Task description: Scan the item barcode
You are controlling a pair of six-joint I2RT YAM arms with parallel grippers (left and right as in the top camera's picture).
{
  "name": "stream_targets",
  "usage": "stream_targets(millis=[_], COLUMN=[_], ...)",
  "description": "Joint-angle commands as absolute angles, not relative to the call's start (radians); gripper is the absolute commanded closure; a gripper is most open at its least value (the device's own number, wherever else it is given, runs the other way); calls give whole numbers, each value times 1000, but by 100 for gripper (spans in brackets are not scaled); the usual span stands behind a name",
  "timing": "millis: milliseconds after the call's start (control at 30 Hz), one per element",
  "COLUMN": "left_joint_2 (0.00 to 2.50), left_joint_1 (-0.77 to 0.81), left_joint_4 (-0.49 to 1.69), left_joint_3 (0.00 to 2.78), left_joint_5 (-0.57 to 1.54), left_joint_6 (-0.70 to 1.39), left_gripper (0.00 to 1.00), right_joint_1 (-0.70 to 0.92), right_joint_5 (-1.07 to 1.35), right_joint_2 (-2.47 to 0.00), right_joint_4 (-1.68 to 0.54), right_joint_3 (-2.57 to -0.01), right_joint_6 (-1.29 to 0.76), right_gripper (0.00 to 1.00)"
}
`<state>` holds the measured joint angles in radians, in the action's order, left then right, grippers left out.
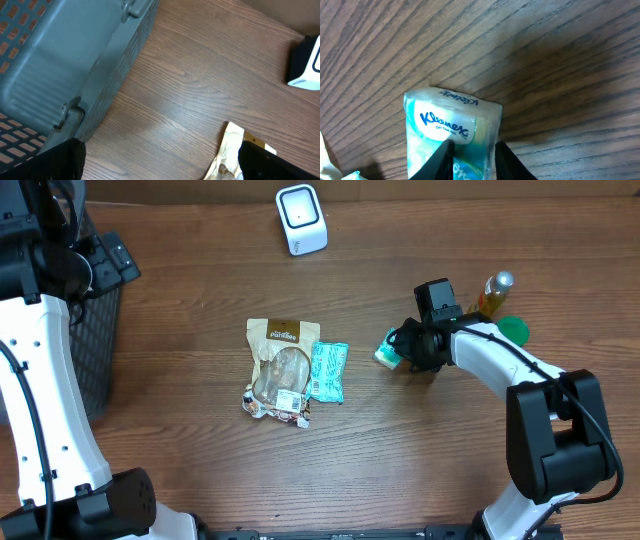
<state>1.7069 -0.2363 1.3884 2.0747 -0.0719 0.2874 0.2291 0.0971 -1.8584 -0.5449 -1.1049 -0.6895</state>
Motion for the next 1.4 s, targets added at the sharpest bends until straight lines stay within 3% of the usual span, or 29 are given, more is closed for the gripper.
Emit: stream_targets(millis=[0, 300, 767, 800, 967, 1133, 1367], left_joint_2=[1713, 1713, 1713, 1713, 1713, 1713, 1713], left_joint_1=[-236, -236, -236, -236, -236, -236, -236], left_joint_4=[1387, 1387, 1387, 1387, 1387, 1387, 1387], left_joint_3=[2082, 2082, 2082, 2082, 2082, 2082, 2082], left_joint_5=[-70, -70, -70, -70, -70, -70, -70], left_joint_6=[284, 284, 284, 284, 284, 284, 284], left_gripper=[0, 0, 1, 1, 0, 1, 1], right_joint_1=[229, 229, 229, 229, 215, 150, 27], right_joint_5=[79, 80, 113, 113, 145, 305, 876], right_joint_2=[-1877, -1918, -1923, -1923, -1906, -1832, -1775], right_joint_4=[-548, -547, -580, -582, -617, -626, -652], right_joint_3=[-1098, -1098, -1099, -1099, -1109, -1116, -1116], right_joint_6=[-712, -766, -778, -778, -743, -578, -233], right_gripper=[76, 79, 91, 96, 96, 96, 96])
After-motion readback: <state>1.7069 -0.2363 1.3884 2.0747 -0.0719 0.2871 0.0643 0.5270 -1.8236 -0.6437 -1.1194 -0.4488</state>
